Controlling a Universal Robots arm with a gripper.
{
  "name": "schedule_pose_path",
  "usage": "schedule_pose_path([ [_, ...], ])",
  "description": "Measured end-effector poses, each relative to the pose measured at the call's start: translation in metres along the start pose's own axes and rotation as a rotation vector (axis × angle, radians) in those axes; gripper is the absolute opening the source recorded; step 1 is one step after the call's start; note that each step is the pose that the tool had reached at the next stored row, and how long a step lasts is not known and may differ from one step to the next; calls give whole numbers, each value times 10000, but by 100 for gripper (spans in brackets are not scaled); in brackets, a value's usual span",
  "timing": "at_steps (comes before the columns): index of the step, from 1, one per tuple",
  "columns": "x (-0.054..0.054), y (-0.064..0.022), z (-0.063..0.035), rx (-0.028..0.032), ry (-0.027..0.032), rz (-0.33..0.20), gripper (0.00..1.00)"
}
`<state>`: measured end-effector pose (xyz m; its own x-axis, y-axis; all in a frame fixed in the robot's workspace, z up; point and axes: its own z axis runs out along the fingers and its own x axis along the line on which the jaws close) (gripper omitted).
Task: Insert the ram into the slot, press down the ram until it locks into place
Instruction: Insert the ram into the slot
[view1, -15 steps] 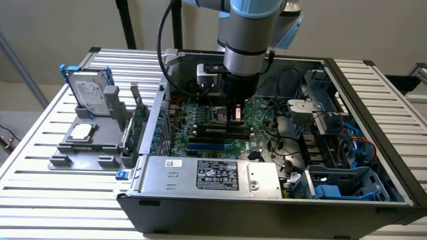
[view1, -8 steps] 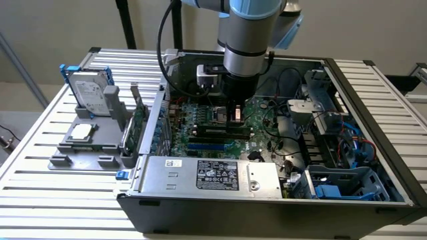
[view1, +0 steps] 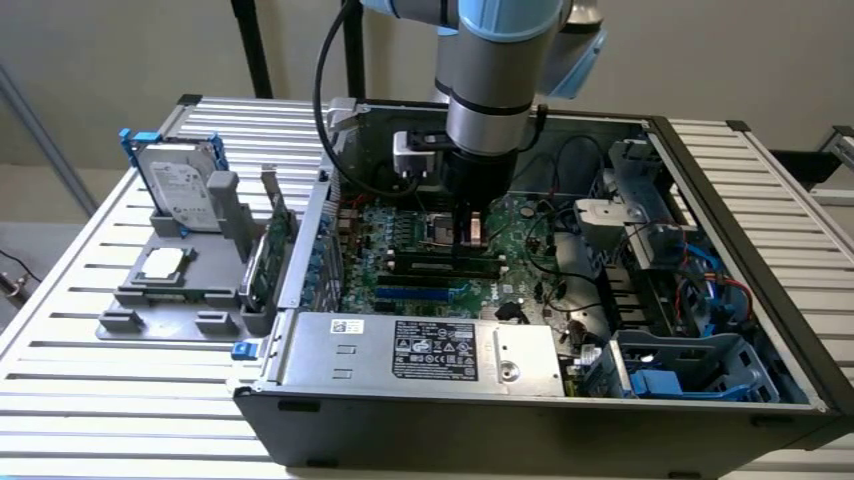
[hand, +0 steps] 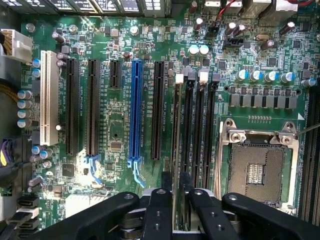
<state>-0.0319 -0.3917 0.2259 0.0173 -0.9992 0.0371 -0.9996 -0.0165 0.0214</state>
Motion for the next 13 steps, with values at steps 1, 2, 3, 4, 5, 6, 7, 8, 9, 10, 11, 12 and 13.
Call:
schedule_pose_path([
  [1,0,0,-6,1,-2,0,21],
  [2,1,1,-26,0,-4,1,21],
  [3,2,2,-64,-6,-3,0,21],
  [4,4,3,-102,-9,-5,1,21],
  [5,6,6,-138,-11,-4,1,21],
  [6,7,13,-160,-11,-4,0,21],
  [7,8,22,-176,-11,-4,0,21],
  [8,8,30,-189,-11,-3,0,21],
  [9,9,42,-193,-11,-5,0,21],
  [10,8,48,-192,-10,-6,0,19],
  [11,8,48,-192,-10,-6,-1,19],
  [12,8,48,-192,-9,-6,-1,12],
  [13,8,48,-193,-10,-5,-1,11],
])
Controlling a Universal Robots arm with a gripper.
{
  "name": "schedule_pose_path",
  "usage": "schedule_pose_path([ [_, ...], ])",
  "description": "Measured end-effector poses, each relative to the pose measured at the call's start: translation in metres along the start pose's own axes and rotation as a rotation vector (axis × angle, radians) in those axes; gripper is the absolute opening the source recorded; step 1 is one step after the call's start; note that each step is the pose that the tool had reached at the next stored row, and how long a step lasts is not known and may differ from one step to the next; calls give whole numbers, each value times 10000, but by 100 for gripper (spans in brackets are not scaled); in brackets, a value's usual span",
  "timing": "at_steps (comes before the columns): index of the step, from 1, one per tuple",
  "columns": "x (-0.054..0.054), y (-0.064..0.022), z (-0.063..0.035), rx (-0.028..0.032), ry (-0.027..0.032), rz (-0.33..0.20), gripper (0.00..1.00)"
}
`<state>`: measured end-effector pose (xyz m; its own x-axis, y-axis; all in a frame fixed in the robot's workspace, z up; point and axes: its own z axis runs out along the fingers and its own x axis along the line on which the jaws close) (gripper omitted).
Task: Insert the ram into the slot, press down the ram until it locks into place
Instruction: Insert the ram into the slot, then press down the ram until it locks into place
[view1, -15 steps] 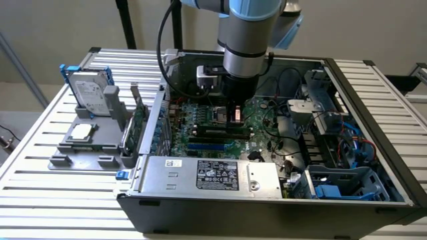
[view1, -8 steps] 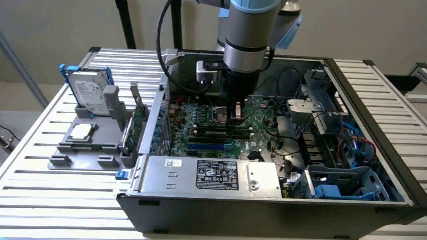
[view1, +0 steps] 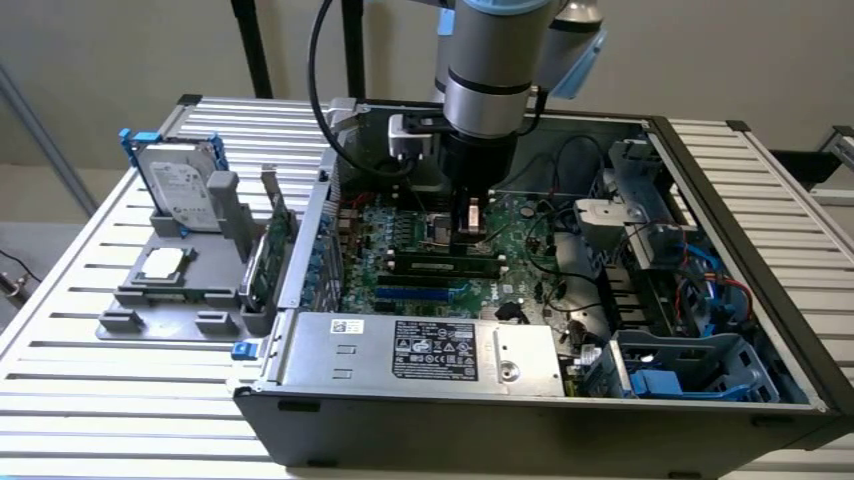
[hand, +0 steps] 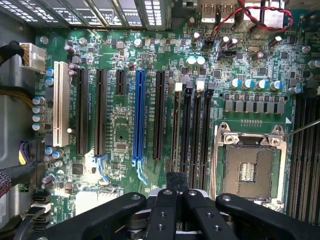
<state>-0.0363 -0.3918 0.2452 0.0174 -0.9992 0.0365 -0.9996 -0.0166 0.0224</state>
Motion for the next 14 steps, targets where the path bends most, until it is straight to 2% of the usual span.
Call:
schedule_pose_path([
  [14,0,1,0,0,1,1,11],
])
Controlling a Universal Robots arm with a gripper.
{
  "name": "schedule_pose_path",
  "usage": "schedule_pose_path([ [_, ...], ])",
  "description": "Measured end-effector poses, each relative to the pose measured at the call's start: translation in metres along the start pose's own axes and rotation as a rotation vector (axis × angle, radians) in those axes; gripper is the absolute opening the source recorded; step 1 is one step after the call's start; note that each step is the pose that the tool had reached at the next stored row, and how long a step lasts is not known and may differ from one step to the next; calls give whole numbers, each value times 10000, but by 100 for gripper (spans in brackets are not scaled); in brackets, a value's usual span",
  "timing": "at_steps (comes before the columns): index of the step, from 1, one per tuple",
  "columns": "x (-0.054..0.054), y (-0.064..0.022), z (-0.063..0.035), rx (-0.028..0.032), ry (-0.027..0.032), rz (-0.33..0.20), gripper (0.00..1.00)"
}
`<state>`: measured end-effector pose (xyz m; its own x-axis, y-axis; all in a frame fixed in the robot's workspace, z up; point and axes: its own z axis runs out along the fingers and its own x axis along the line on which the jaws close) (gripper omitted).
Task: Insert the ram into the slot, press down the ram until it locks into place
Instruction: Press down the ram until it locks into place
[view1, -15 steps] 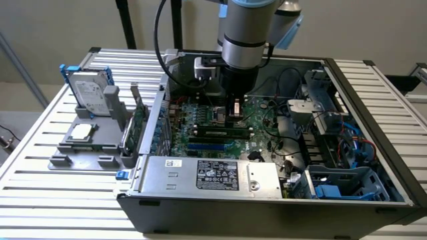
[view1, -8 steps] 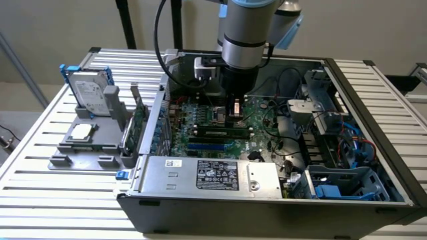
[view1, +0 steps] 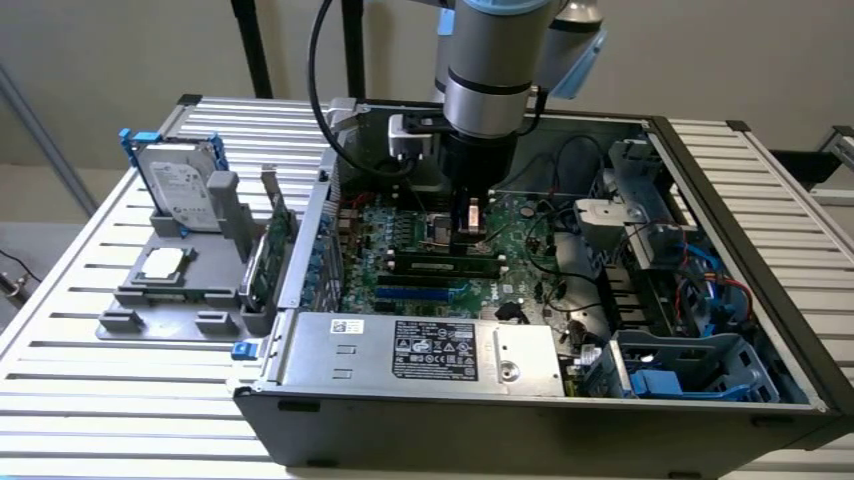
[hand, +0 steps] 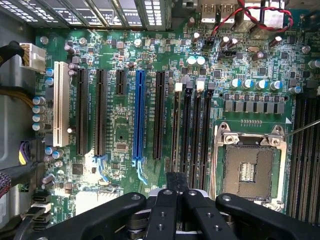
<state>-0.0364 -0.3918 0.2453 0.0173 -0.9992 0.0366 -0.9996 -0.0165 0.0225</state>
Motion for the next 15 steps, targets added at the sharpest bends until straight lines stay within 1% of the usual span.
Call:
schedule_pose_path([
  [7,0,0,1,-1,2,0,11],
  [12,-2,25,37,-1,1,0,11],
  [15,-3,26,63,-2,0,-2,11],
])
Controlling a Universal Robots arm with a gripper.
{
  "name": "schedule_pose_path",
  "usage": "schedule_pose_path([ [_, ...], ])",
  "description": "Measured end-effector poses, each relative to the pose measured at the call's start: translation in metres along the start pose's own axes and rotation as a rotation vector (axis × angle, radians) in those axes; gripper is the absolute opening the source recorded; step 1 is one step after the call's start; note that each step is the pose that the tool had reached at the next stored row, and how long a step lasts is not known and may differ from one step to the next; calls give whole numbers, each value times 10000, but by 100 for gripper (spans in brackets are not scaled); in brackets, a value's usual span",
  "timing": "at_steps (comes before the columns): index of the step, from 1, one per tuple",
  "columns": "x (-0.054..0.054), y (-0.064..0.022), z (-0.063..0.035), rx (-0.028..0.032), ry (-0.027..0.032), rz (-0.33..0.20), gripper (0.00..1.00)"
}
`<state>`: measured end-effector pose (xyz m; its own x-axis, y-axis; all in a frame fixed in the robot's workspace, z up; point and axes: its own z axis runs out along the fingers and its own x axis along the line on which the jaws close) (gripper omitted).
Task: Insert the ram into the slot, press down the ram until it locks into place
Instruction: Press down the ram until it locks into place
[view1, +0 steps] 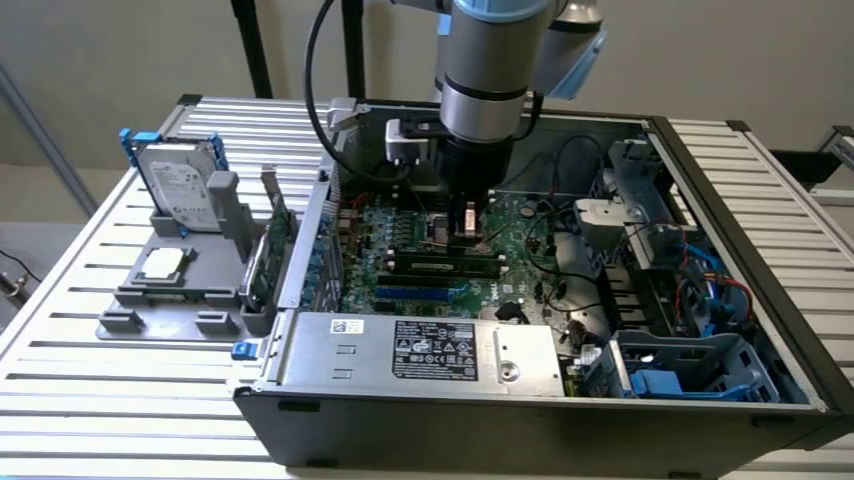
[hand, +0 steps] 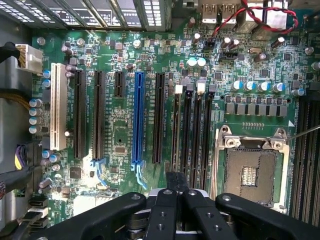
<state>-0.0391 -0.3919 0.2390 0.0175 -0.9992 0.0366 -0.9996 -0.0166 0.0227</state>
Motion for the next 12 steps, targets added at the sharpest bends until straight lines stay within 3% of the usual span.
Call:
schedule_pose_path([
  [12,-4,15,132,-4,6,2,11],
])
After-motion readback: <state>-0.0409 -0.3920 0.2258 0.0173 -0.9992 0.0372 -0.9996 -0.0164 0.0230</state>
